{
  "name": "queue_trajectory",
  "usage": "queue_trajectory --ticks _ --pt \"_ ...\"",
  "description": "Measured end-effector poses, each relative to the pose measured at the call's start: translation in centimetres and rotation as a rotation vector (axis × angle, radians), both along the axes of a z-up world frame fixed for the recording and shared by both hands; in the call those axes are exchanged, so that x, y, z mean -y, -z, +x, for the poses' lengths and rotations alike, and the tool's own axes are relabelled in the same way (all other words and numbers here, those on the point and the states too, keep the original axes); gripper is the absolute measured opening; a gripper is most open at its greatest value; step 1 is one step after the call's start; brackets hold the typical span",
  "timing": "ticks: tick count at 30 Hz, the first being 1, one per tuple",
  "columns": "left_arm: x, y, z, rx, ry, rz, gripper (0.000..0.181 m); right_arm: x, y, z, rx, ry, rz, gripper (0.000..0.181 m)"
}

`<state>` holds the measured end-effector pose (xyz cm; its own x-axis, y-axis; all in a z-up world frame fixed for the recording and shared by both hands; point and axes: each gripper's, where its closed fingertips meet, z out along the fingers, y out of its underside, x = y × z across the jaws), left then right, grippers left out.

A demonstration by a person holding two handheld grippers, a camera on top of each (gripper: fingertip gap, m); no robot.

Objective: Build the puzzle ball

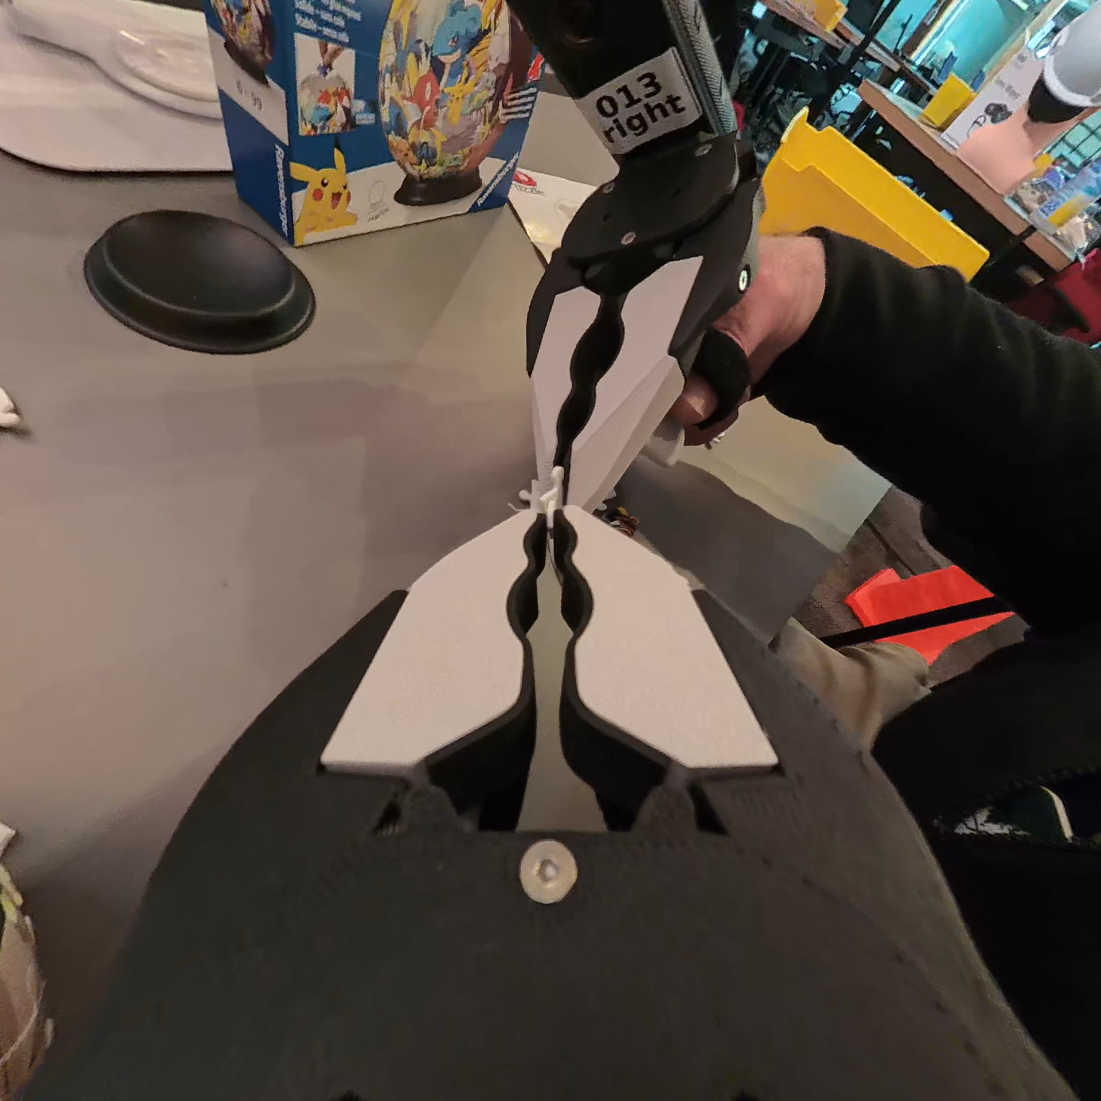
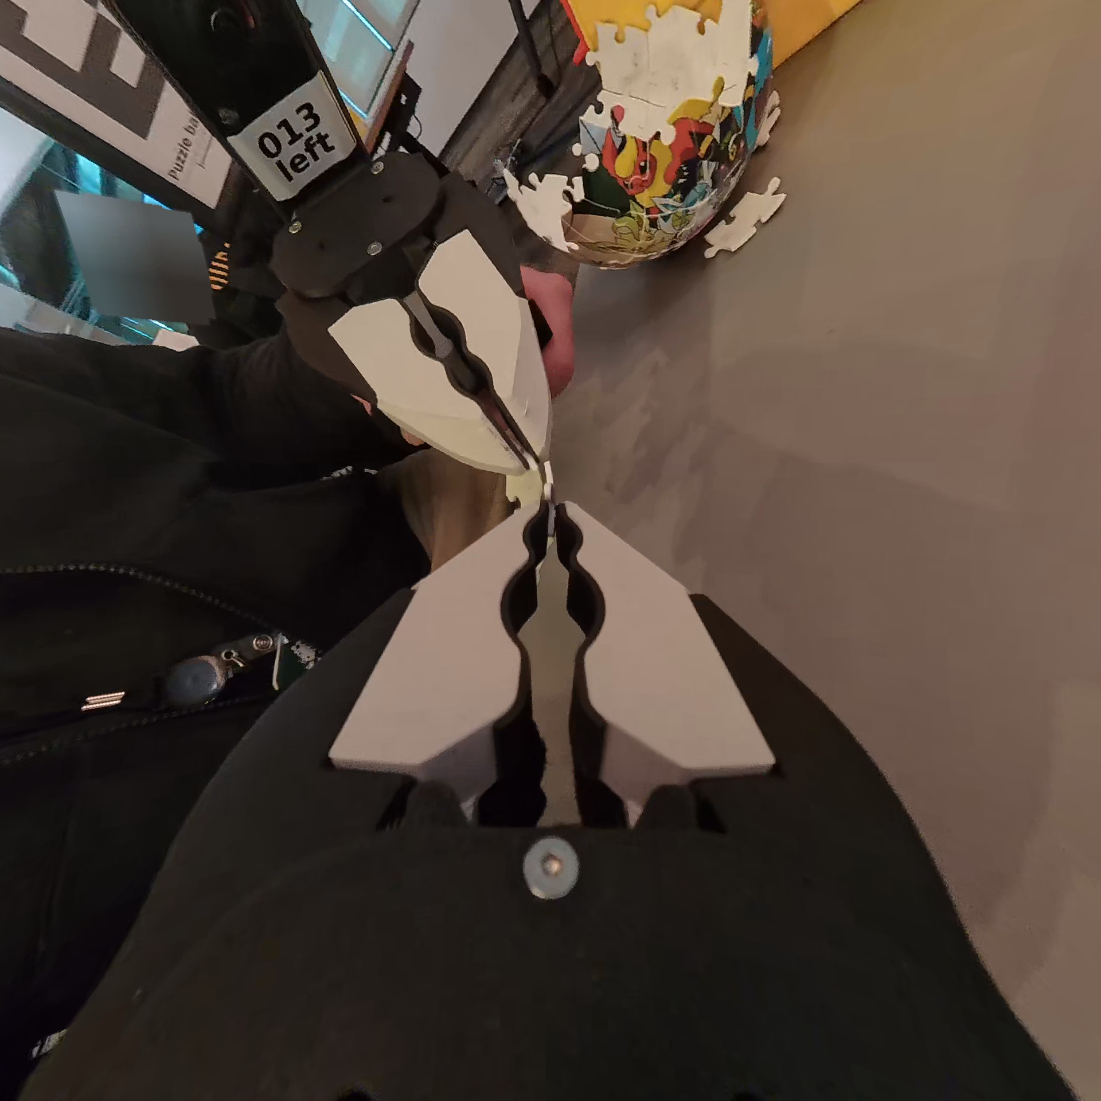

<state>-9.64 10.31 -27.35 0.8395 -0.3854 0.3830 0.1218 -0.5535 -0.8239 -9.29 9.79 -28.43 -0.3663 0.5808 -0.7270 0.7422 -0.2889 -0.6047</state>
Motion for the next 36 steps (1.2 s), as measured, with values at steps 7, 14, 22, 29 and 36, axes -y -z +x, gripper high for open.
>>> queue_trajectory --ticks 7,14,22,29,36 --pt "0.4 -0.8 0.2 -0.051 0.046 0.045 0.002 0.3 -1.1 0.5 -0.026 -0.025 -0.068 0.000" --pt "0.7 -1.1 0.4 -0.091 0.086 0.055 0.002 0.5 -1.4 0.7 -0.034 -0.038 -0.085 0.000" --pt "1.0 -1.1 0.8 -0.155 0.119 0.069 0.002 0.6 -1.3 1.0 -0.020 -0.059 -0.071 0.001" --pt "1.2 -1.3 0.7 -0.180 0.139 0.083 0.002 0.8 -1.1 1.3 -0.013 -0.076 -0.065 0.001" --pt "1.2 -0.8 0.6 -0.181 0.127 0.065 0.002 1.1 -1.0 1.1 -0.012 -0.087 -0.066 0.001"
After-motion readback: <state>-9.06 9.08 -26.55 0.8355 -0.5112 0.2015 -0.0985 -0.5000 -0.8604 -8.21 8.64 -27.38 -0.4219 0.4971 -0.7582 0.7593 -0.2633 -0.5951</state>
